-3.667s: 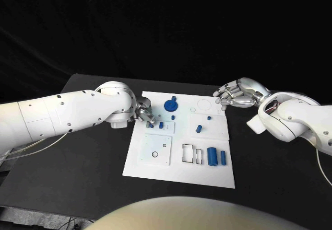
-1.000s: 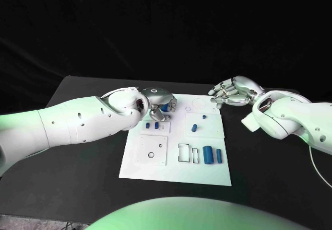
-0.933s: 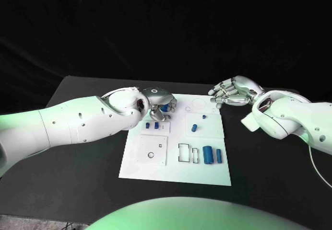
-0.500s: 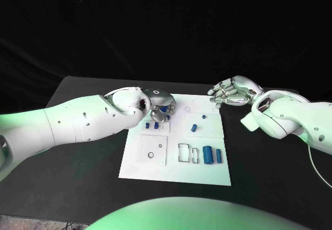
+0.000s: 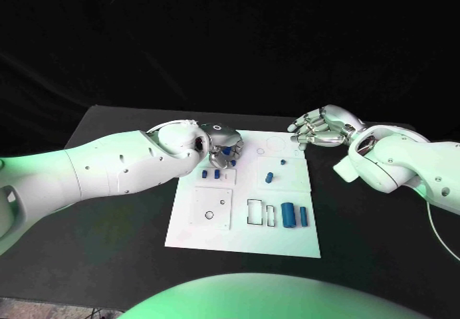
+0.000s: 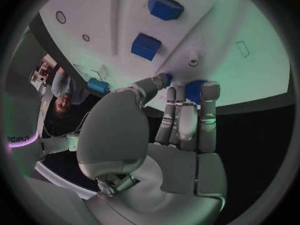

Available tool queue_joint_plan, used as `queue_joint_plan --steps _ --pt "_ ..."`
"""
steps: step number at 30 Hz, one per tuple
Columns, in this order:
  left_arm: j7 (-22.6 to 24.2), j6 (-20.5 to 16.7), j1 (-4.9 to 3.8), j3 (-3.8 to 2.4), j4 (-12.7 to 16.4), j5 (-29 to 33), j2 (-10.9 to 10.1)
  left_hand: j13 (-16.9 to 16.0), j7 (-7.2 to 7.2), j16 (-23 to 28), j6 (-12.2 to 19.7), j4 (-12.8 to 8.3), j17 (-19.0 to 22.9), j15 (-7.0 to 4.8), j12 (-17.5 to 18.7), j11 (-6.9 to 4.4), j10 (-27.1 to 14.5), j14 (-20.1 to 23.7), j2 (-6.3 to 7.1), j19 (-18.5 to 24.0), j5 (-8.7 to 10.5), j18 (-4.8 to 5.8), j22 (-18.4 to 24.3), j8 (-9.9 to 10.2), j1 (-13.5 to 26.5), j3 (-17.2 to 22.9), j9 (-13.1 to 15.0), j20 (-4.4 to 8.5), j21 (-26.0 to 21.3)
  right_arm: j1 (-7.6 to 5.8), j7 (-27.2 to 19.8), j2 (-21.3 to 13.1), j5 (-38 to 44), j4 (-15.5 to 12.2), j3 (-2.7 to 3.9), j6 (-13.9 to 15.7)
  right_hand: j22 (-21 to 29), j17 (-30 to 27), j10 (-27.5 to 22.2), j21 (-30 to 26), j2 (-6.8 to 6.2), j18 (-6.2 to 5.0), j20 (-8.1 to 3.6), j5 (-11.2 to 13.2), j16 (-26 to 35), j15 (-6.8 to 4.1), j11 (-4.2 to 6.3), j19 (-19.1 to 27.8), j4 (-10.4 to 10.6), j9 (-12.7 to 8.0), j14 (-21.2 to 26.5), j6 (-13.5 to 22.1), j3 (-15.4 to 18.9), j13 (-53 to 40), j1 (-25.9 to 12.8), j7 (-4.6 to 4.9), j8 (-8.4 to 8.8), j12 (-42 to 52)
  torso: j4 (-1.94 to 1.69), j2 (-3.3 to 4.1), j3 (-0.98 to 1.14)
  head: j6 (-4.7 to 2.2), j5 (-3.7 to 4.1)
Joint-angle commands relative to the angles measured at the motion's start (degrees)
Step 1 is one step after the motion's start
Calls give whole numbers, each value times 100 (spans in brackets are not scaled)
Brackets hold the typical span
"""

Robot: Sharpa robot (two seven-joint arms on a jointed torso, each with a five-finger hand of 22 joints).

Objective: Assemble the parts on the task board

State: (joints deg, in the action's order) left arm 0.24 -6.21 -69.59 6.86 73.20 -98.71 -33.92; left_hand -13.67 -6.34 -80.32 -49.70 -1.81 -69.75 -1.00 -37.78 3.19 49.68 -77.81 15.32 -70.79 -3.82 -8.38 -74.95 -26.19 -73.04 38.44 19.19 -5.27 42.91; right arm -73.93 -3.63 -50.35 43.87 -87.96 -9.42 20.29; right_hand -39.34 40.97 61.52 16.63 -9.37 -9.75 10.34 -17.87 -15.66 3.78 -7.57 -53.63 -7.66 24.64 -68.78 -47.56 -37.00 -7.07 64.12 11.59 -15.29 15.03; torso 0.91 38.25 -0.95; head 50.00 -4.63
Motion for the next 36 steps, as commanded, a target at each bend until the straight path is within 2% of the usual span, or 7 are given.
queue_joint_plan --steps 1,6,12,29,36 --pt "86 34 2 -1 -31 37 34 68 18 -34 -92 1 50 -4 97 0 83 -42 -79 -44 -34 53 -469 53 10 63 9 10 47 3 -43 8 29 -6 0 -22 9 6 -29 -23 -53 -72 -5 -34 -1 3 0 -51 40 5 -50 30 2 8 2 -18 -30 35 2 -3 2 0 7" --pt "152 34 13 6 -78 95 47 258 33 -63 -221 -45 100 -17 403 -11 307 -64 -114 -61 -31 66 -483 159 35 118 36 20 191 3 -40 10 29 -4 0 -25 10 6 -29 -24 -53 -72 -5 -36 0 3 0 -51 41 5 -50 30 3 8 2 -18 -30 35 4 -4 1 0 15" --pt "225 30 44 23 -127 170 61 357 29 -84 -229 -65 118 -10 593 -11 413 -79 -112 -63 -11 72 -489 245 67 113 47 21 258 3 -38 13 29 -5 0 -30 10 6 -29 -24 -53 -72 -5 -36 0 3 0 -51 41 5 -50 30 3 8 2 -18 -30 35 -3 -1 3 0 19" --pt "316 -13 87 47 -129 272 86 447 32 -122 -156 -100 113 -13 787 -13 515 -112 -125 -103 -11 90 -515 381 72 107 50 20 415 6 -39 25 29 7 0 -44 26 8 -30 -37 -51 -71 -6 -54 1 3 0 -61 53 5 -50 30 2 9 -1 -18 -31 37 -2 -4 5 0 10" --pt "269 -7 88 48 -128 278 83 468 10 -279 -481 -178 -125 -32 871 -53 963 -320 -345 -293 1 156 -608 340 -68 127 151 38 890 8 -36 26 29 11 0 -55 26 8 -30 -37 -51 -71 -6 -54 1 3 0 -61 53 5 -50 30 2 9 -1 -18 -31 37 2 -4 2 0 13"
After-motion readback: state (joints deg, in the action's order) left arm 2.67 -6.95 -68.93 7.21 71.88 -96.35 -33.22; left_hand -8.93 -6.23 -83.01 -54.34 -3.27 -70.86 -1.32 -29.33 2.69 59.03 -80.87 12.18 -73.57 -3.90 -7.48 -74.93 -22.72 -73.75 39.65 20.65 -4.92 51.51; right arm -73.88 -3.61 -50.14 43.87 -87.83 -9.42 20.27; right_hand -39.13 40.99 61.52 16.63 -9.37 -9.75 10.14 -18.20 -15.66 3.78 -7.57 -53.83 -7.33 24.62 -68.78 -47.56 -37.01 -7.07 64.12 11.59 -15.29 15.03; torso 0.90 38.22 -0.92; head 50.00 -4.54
